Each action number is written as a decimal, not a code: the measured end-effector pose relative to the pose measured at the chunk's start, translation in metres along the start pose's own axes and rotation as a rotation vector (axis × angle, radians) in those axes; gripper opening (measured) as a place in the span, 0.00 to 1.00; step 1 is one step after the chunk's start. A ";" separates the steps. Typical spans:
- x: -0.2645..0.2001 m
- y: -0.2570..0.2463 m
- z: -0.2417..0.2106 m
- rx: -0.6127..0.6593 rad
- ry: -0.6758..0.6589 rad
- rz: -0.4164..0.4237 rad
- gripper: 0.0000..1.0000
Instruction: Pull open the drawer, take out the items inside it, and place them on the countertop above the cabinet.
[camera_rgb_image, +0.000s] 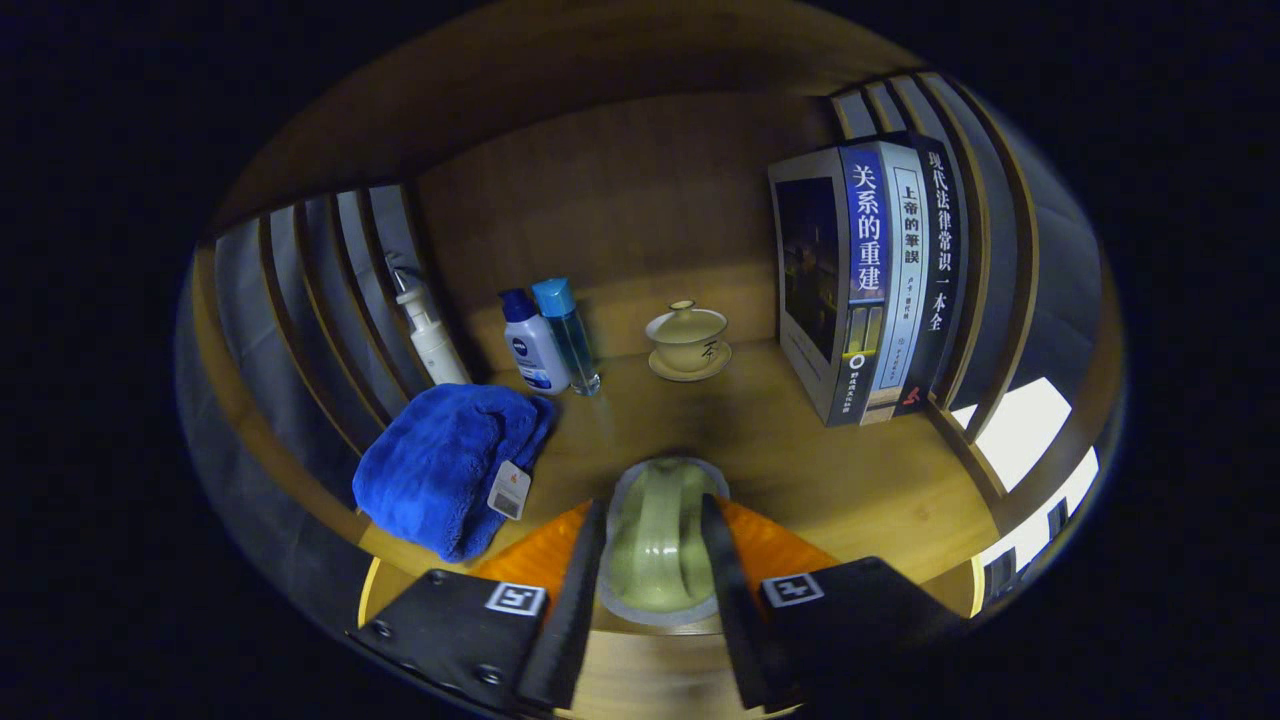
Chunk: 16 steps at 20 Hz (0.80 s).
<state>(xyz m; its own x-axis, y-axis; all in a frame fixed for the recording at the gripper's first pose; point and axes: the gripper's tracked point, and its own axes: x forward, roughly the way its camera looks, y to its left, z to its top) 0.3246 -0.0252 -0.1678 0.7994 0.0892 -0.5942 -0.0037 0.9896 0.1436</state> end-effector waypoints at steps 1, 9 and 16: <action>-0.003 -0.001 0.000 -0.004 0.000 -0.004 0.76; -0.026 0.005 -0.003 0.027 -0.070 -0.017 0.99; -0.114 0.062 -0.015 -0.037 -0.229 0.099 0.98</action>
<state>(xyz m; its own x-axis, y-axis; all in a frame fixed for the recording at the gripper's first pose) 0.2242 0.0275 -0.1026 0.9092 0.1625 -0.3835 -0.1076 0.9811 0.1607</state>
